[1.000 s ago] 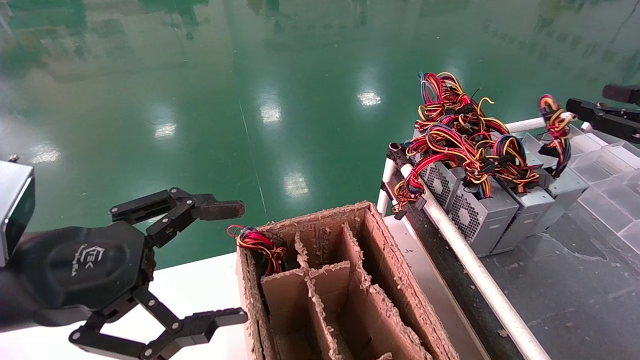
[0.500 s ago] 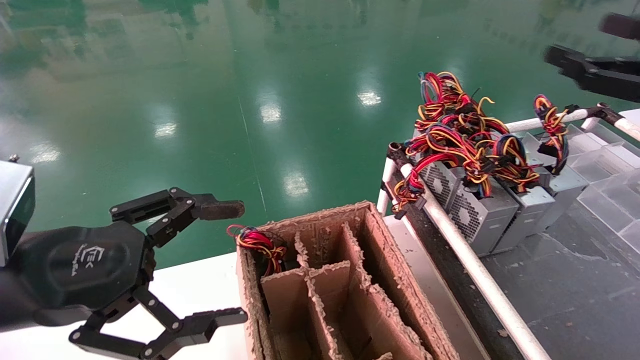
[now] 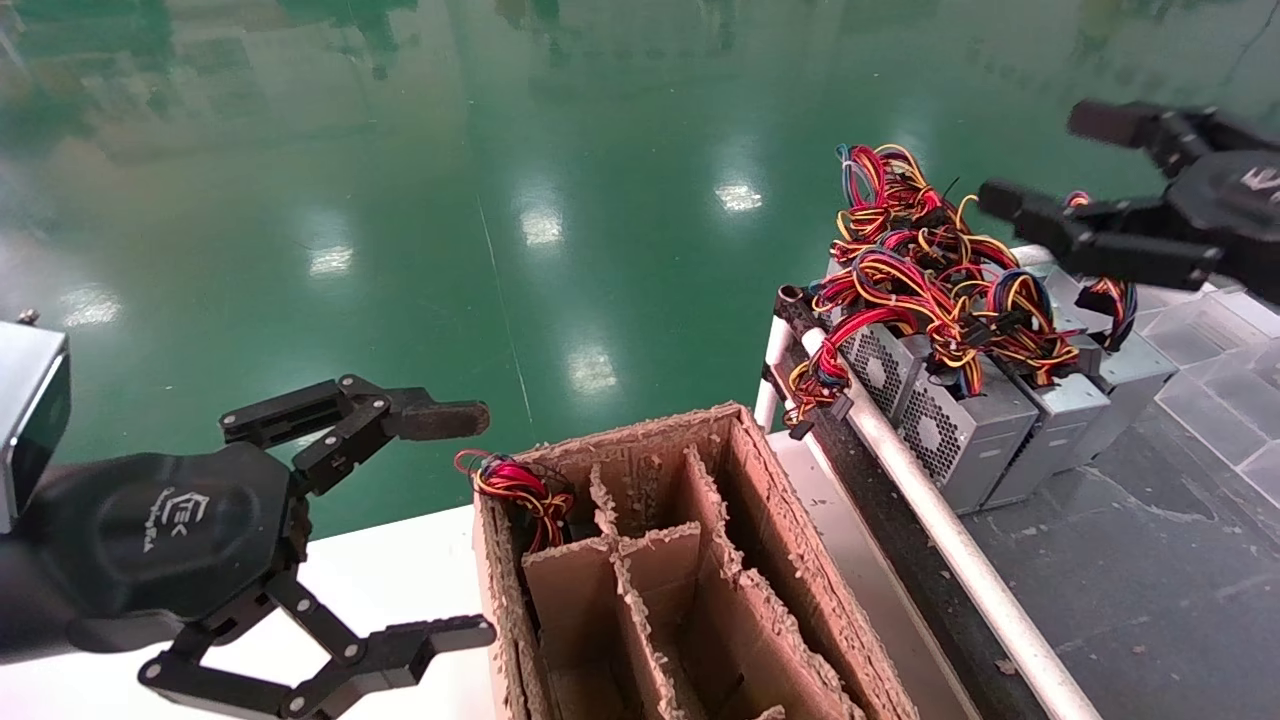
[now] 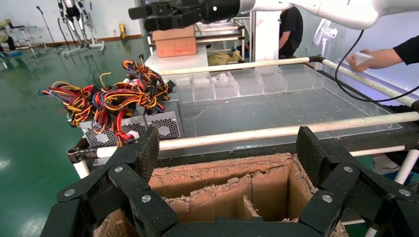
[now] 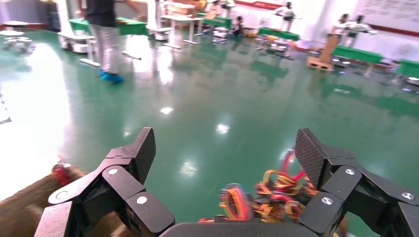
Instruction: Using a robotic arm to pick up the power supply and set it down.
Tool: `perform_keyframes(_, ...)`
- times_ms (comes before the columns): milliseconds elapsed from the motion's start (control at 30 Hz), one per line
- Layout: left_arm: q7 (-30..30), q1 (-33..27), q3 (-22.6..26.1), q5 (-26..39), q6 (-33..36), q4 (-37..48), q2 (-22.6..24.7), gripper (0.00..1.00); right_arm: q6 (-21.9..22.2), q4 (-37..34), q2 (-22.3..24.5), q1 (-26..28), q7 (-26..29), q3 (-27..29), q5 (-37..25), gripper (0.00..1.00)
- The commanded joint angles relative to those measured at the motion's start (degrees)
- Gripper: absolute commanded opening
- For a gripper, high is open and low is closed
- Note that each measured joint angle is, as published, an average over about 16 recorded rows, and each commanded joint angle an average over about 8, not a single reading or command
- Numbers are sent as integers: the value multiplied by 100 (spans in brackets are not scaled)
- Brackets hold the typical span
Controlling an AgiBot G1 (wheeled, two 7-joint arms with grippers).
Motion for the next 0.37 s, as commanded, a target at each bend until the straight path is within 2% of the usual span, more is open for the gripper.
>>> perform_keyframes(33,0,0,0,0,0,0,0,100,-121,71,-24,-63,11,47,7,100)
perform_keyframes(367,0,0,1,0,0,0,0,100,-622,365,-126,-325,57,240,37,100)
